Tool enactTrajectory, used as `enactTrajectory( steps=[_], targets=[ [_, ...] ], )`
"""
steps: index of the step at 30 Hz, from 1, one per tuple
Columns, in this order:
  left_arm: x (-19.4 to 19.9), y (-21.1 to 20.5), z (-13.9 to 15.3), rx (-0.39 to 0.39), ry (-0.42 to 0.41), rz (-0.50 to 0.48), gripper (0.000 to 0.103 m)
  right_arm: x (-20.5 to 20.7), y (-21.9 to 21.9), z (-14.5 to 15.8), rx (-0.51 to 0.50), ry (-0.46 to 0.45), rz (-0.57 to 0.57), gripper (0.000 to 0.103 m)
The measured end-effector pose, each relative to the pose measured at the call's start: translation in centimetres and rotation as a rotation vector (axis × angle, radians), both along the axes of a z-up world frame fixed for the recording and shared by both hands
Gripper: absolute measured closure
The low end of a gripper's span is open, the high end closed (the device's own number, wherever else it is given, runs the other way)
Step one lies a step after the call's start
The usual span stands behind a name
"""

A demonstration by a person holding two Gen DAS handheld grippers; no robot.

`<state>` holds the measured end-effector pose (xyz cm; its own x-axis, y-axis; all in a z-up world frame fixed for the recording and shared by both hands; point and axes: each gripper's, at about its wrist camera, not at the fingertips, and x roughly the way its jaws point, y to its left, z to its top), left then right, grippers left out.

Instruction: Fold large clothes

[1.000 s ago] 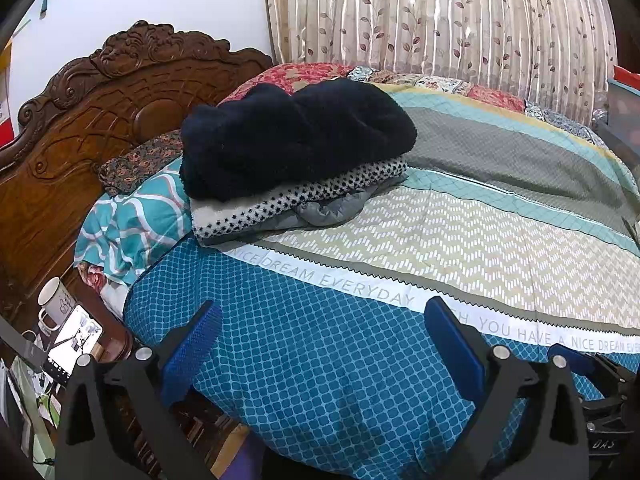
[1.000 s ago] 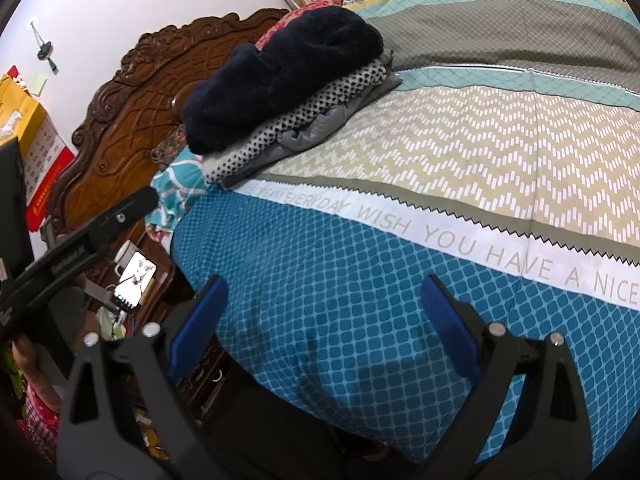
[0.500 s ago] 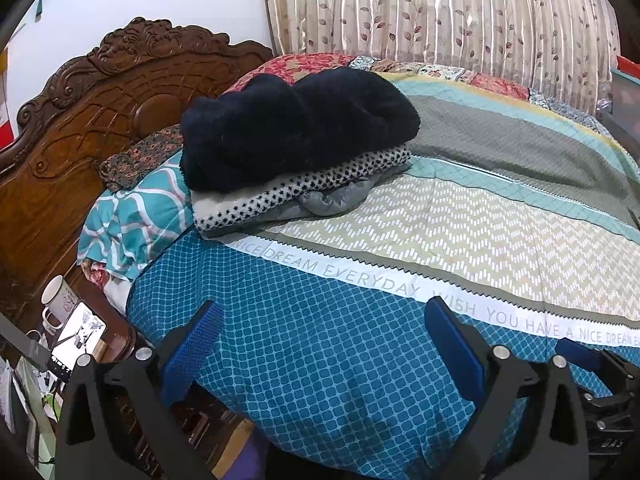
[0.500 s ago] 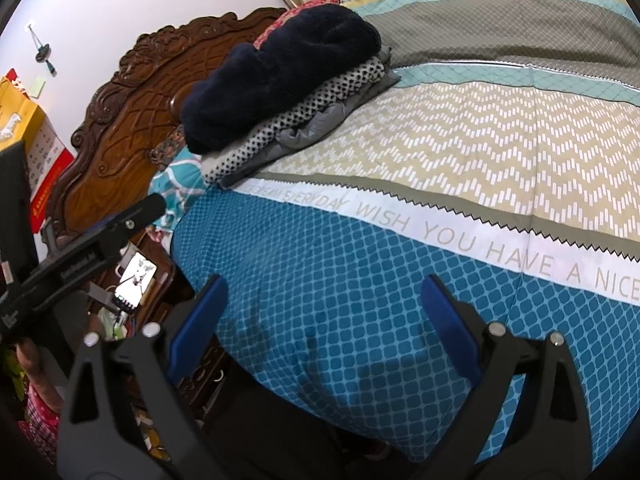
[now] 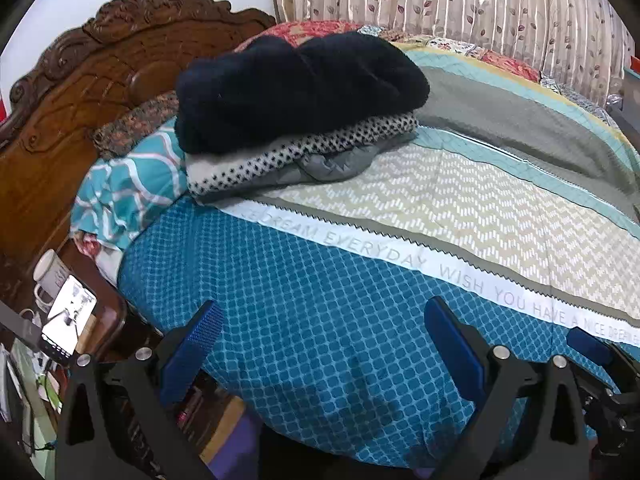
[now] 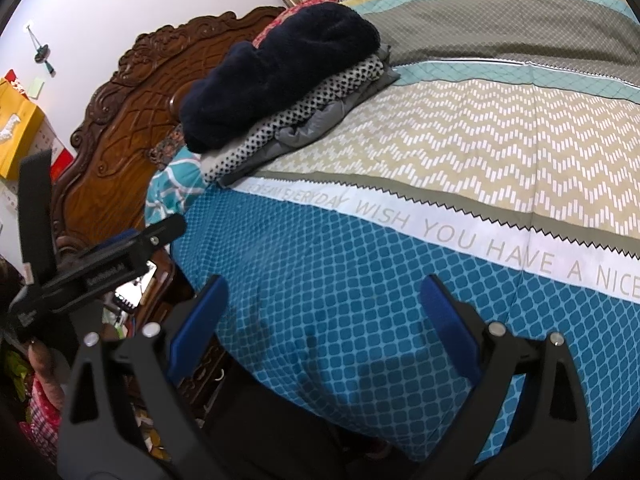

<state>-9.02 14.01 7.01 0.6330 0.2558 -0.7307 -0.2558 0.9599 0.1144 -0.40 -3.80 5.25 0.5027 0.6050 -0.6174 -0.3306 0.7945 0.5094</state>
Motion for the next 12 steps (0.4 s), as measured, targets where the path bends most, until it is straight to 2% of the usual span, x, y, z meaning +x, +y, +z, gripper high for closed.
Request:
enactTrajectory(
  steps=[12],
  targets=[
    [0.6,0.3,-1.1,-0.006,0.063,0.017,0.010,0.0,0.0,0.0,-0.002,0.000,-0.002,0.010]
  ],
)
